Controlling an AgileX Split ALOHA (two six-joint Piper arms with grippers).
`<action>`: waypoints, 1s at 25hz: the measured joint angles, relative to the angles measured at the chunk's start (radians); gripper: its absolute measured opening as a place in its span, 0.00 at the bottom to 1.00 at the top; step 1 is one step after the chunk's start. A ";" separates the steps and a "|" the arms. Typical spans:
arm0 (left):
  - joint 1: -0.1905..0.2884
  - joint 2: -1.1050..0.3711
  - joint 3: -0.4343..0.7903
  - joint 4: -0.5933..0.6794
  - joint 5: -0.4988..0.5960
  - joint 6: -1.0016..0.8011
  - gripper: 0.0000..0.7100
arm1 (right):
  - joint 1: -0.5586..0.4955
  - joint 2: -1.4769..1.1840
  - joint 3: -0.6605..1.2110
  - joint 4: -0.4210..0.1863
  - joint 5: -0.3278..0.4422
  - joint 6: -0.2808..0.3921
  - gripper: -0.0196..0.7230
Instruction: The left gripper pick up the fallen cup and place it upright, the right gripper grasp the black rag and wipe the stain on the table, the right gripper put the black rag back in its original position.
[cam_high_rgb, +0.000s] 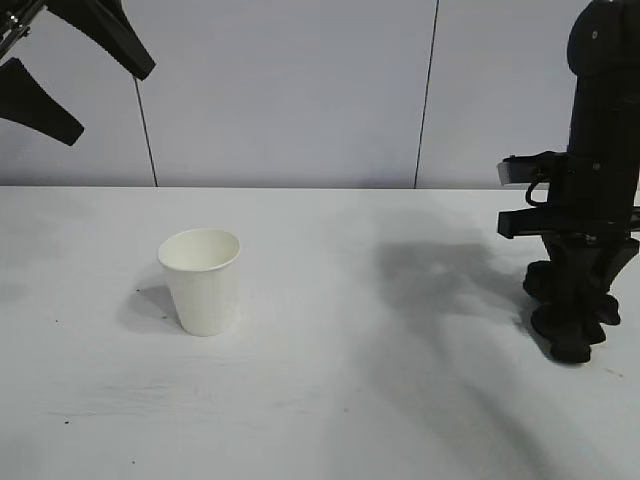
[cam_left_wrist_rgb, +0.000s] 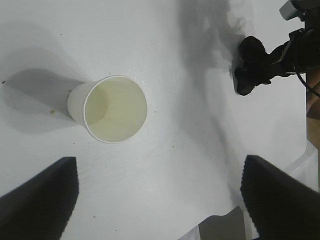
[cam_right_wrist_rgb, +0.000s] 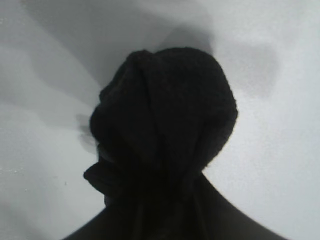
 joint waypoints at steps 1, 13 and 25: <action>0.000 0.000 0.000 0.000 0.000 0.000 0.90 | 0.000 0.000 0.000 0.022 0.000 -0.007 0.22; 0.000 0.000 0.000 0.000 0.000 0.000 0.90 | 0.000 -0.075 -0.028 0.166 -0.037 -0.082 0.76; 0.000 -0.001 0.000 -0.011 -0.015 0.001 0.90 | 0.000 -0.192 -0.041 0.756 -0.035 -0.225 0.93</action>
